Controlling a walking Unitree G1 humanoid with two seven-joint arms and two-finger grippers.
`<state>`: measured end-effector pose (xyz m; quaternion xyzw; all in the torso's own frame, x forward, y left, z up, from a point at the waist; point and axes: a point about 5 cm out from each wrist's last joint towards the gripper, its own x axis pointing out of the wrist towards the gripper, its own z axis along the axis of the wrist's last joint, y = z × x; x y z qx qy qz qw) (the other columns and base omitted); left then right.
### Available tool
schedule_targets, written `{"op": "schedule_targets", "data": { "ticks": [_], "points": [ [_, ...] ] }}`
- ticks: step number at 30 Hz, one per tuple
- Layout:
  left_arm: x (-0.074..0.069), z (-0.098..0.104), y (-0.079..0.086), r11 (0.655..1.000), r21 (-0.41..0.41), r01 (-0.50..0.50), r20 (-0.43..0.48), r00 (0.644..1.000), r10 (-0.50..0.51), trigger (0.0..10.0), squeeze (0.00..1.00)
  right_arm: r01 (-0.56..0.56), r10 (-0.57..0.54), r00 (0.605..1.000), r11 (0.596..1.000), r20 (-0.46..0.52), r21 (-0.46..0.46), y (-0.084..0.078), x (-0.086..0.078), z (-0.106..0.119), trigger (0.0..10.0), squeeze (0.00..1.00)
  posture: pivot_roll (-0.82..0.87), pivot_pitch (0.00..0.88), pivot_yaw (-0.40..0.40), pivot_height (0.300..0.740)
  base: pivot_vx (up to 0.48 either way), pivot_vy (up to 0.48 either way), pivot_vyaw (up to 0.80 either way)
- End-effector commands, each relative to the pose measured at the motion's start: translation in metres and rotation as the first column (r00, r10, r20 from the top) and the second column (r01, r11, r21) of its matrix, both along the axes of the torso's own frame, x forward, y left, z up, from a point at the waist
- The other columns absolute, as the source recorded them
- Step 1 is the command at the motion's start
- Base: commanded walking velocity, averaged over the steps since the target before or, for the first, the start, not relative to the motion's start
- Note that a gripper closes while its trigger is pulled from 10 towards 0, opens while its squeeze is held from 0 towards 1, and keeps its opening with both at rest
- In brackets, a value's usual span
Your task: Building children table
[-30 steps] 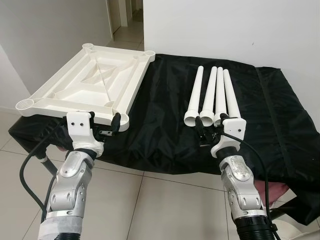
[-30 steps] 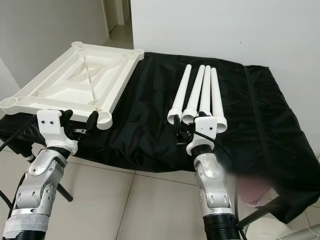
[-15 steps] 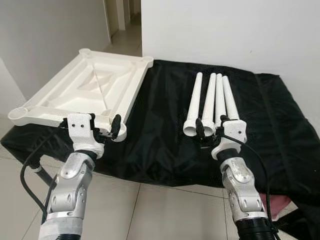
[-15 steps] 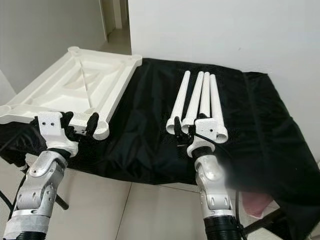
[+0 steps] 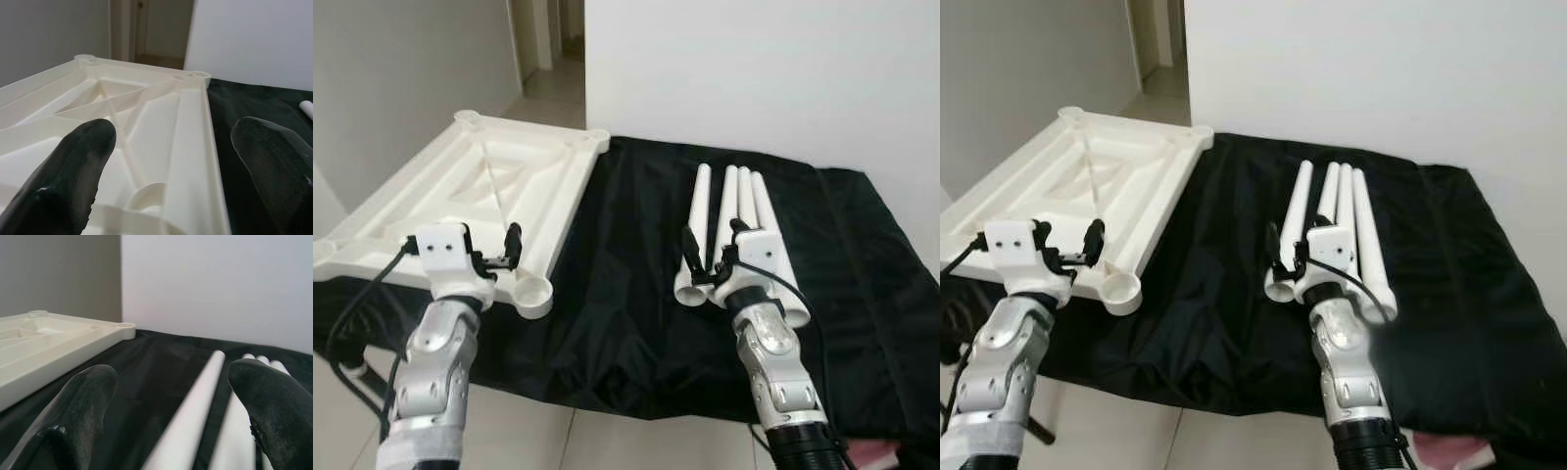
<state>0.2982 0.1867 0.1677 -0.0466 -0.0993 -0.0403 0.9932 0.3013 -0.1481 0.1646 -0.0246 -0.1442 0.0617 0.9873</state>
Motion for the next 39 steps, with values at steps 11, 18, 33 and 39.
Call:
{"op": "schedule_targets", "data": {
  "ticks": [11,18,33,39],
  "points": [
    [0.002,0.000,-0.012,1.000,0.015,0.025,-0.011,1.000,-0.025,10.0,0.00,0.042,-0.037,0.997,0.996,-0.070,0.072,-0.003,0.003,-0.007,10.0,0.00,-0.04,0.014,0.000,0.740,0.000,0.000,0.00],
    [0.003,-0.001,-0.011,0.999,0.022,0.023,-0.012,1.000,-0.023,10.0,0.00,0.048,-0.037,0.993,0.994,-0.110,0.099,0.000,0.003,-0.012,10.0,0.00,-0.04,0.004,0.005,0.740,0.000,0.000,0.00],
    [0.003,-0.002,-0.011,0.999,0.035,0.014,-0.016,1.000,-0.014,10.0,0.00,0.161,-0.108,0.943,0.976,-0.316,0.147,-0.005,0.008,-0.044,10.0,0.00,-0.06,0.024,0.022,0.740,0.000,0.000,0.00],
    [0.005,-0.001,-0.012,0.999,0.030,0.017,-0.014,1.000,-0.017,10.0,0.00,0.144,-0.085,0.932,0.979,-0.352,0.146,-0.002,0.013,-0.047,10.0,0.00,-0.05,0.024,0.026,0.740,0.000,0.000,0.00]
  ]
}}
